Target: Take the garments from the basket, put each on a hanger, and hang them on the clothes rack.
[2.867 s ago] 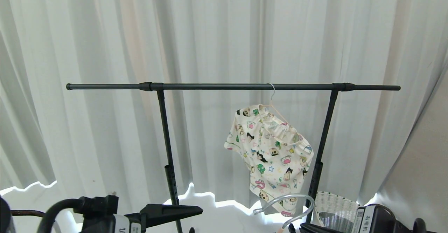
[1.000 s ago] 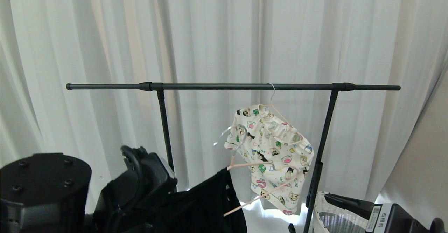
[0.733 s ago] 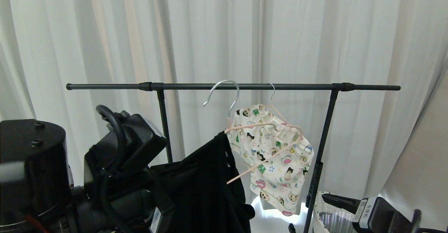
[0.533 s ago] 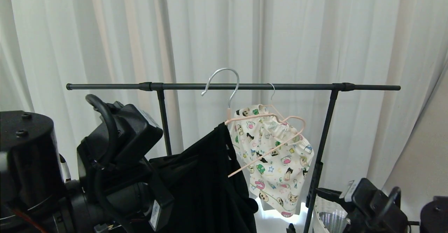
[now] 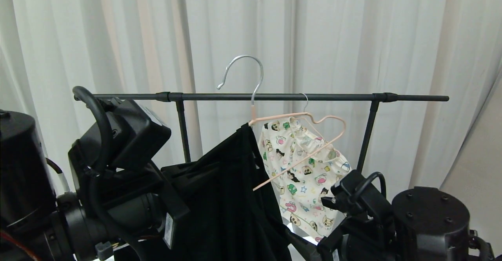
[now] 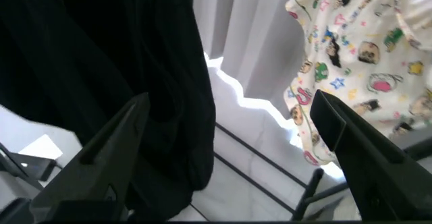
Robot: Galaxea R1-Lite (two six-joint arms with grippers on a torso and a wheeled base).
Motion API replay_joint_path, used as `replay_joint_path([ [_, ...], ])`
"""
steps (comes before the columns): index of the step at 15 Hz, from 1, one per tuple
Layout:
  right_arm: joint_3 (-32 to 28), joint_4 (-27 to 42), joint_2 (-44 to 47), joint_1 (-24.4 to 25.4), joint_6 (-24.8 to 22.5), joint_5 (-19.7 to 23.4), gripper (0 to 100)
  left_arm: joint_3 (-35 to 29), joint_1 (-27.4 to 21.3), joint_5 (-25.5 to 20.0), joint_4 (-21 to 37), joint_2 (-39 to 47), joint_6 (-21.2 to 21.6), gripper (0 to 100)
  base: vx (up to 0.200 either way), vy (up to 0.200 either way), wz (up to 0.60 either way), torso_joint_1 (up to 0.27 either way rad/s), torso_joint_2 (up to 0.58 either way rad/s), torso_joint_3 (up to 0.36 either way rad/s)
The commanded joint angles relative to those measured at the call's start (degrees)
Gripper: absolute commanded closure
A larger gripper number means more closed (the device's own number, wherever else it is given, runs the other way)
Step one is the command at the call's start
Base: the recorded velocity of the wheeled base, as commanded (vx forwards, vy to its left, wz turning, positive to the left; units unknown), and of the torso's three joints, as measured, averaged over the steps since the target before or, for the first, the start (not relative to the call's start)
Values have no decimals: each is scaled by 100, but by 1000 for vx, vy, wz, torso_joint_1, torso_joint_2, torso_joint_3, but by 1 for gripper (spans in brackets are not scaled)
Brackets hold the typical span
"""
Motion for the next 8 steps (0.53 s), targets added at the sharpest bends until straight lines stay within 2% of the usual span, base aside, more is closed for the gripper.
replay_joint_path([
  [1,-238,-1,324,-94,-12,40,0,-53,-17,2,-1,-16,8,100,0,0,0,0,0,0],
  [5,-308,-1,439,-323,-29,49,0,-105,-26,2,-10,-16,8,100,0,0,0,0,0,0],
  [8,-308,-1,439,-244,-56,242,0,-167,-26,2,-10,-7,17,100,0,0,0,0,0,0],
])
